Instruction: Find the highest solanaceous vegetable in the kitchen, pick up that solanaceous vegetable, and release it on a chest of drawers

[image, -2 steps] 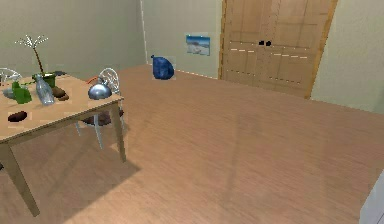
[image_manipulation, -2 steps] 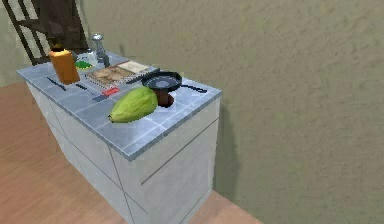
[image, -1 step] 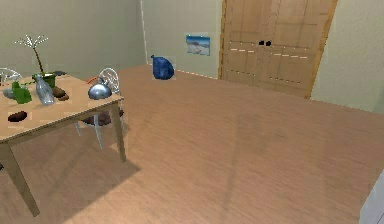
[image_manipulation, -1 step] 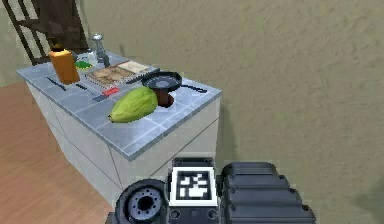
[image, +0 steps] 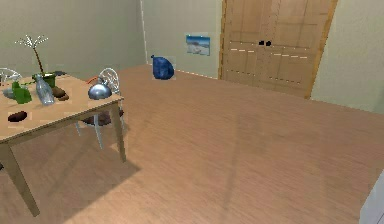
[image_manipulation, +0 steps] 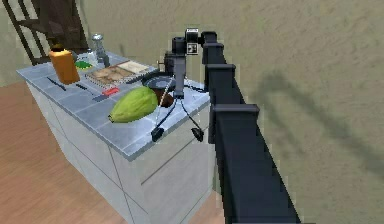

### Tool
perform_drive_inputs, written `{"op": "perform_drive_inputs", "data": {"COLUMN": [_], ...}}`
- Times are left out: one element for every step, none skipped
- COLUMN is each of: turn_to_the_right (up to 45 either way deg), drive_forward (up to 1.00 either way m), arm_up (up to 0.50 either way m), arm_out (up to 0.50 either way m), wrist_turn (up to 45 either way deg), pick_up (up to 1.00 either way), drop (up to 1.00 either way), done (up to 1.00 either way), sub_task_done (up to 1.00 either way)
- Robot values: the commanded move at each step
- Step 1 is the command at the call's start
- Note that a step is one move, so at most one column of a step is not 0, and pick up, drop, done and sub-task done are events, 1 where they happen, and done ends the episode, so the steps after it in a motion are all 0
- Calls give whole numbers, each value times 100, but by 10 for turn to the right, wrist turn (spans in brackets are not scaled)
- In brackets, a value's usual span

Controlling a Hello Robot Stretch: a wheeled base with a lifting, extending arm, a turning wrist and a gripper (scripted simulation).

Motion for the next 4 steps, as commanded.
{"op": "perform_drive_inputs", "data": {"turn_to_the_right": [0, 0, 0, 0], "drive_forward": [0, 0, 0, 0], "arm_up": [0, 0, 0, 0], "arm_out": [0, 0, 0, 0], "wrist_turn": [450, 450, 450, 210], "pick_up": [0, 0, 0, 0], "drop": [0, 0, 0, 0], "done": [0, 0, 0, 0], "sub_task_done": [0, 0, 0, 0]}}
